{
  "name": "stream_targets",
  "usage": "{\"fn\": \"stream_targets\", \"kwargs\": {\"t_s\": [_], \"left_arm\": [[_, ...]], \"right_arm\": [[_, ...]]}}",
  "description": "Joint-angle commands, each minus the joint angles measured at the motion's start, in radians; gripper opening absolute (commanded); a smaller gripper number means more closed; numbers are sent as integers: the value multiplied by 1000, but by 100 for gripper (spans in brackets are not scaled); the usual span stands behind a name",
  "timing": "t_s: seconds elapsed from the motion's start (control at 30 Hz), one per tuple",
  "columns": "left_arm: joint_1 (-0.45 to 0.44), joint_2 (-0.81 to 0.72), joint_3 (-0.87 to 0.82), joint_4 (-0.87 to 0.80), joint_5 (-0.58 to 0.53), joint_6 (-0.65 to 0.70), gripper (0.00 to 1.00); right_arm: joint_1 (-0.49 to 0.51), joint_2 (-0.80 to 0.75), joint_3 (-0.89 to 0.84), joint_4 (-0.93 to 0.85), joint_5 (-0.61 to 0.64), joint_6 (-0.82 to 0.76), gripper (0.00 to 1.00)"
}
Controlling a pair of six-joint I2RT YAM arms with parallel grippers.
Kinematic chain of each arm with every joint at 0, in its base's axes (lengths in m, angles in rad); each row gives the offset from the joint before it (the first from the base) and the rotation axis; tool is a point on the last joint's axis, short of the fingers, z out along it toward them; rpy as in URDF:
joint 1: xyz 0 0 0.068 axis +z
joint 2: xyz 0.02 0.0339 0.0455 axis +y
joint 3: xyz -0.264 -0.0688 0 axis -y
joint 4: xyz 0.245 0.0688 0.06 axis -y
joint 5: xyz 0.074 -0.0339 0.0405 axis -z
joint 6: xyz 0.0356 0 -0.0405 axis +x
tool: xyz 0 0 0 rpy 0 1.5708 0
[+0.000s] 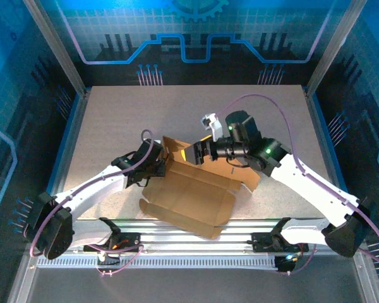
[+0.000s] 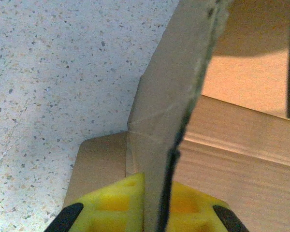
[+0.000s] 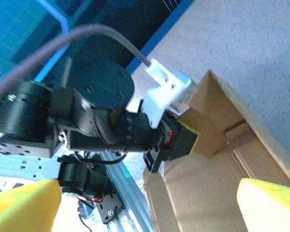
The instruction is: Fold the paper box
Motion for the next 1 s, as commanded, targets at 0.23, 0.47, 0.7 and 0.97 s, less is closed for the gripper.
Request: {"fn": "stream_targets", "kwargs": {"t_s": [0.23, 0.47, 0.7, 0.97], "left_arm": [[25, -23, -30, -57, 87, 33, 10], [37, -22, -24, -59, 103, 42, 11], [39, -20, -22, -57, 110, 47, 11], [39, -10, -16, -55, 118, 51, 11]], "right_arm": [[-109, 262, 230, -78, -27, -46, 93], [-119, 461, 317, -16, 3, 1, 91], [-110, 612, 424, -35, 10, -19, 89], [-90, 704, 476, -13, -32, -39, 88]]}}
